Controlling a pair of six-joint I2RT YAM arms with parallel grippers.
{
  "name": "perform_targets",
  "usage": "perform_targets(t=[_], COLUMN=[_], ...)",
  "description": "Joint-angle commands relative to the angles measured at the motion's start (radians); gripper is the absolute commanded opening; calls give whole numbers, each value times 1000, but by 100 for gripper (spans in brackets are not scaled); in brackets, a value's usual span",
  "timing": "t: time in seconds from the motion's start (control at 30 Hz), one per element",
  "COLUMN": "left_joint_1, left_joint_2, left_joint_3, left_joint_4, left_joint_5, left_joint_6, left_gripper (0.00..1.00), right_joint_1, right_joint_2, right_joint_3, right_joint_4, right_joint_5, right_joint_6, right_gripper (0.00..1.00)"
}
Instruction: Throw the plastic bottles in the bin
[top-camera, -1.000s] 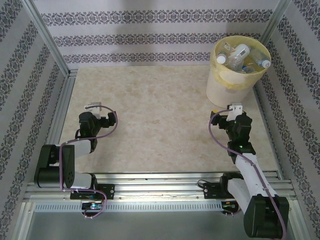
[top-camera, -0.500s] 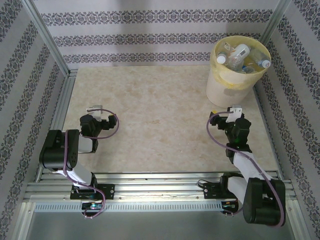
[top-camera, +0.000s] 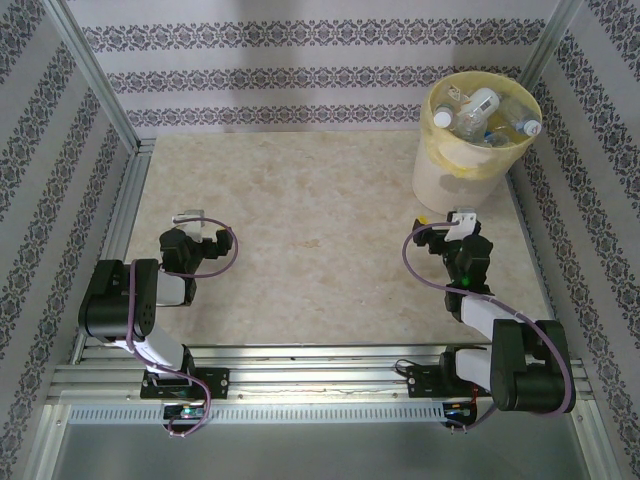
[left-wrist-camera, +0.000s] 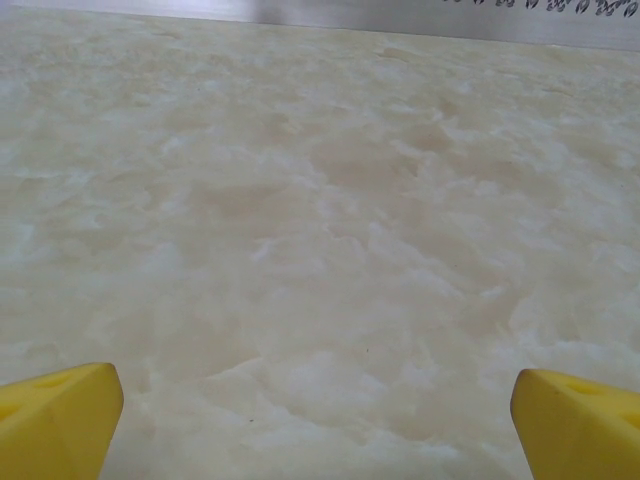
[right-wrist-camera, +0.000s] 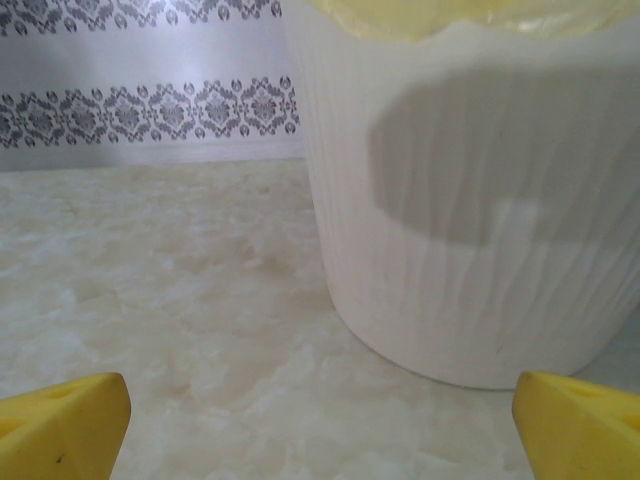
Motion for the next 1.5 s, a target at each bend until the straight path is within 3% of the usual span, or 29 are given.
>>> perform_targets(t=[0.0,0.17,0.27,0.57,0.7,0.83,1.1,1.23,1.47], left_joint_1=[1,1,0,-1,-1,-5,-3,-5,-4], left_joint_2=[-7,-7,-7,-8,-8,-8,-8,-7,-7], left_joint_3=[-1,-1,-1,1,2,7,7,6,6], left_joint_4=[56,57,55,51,48,40,38,38,39], left_joint_5=[-11,-11,-11,-17,-19,-22,-25,-25,-24], left_joint_6=[6,6,7,8,8,10,10,10,10], left_gripper=[100,100,100,100,100,100,100,100,100], right_joint_1=[1,-10,-23,-36,14,40,38,51,58], right_joint_2=[-13,51,115,343,314,318,321,314,317], right_joint_3=[-19,-72,-6,-12,24,128,130,126,128], right_joint_4=[55,135,101,334,212,57,57,54,53], right_joint_5=[-29,-12,-67,-6,129,2,-8,109,120], right_joint_6=[-4,9,8,57,36,-41,-43,-20,-23], right_gripper=[98,98,98,98,98,98,98,98,98])
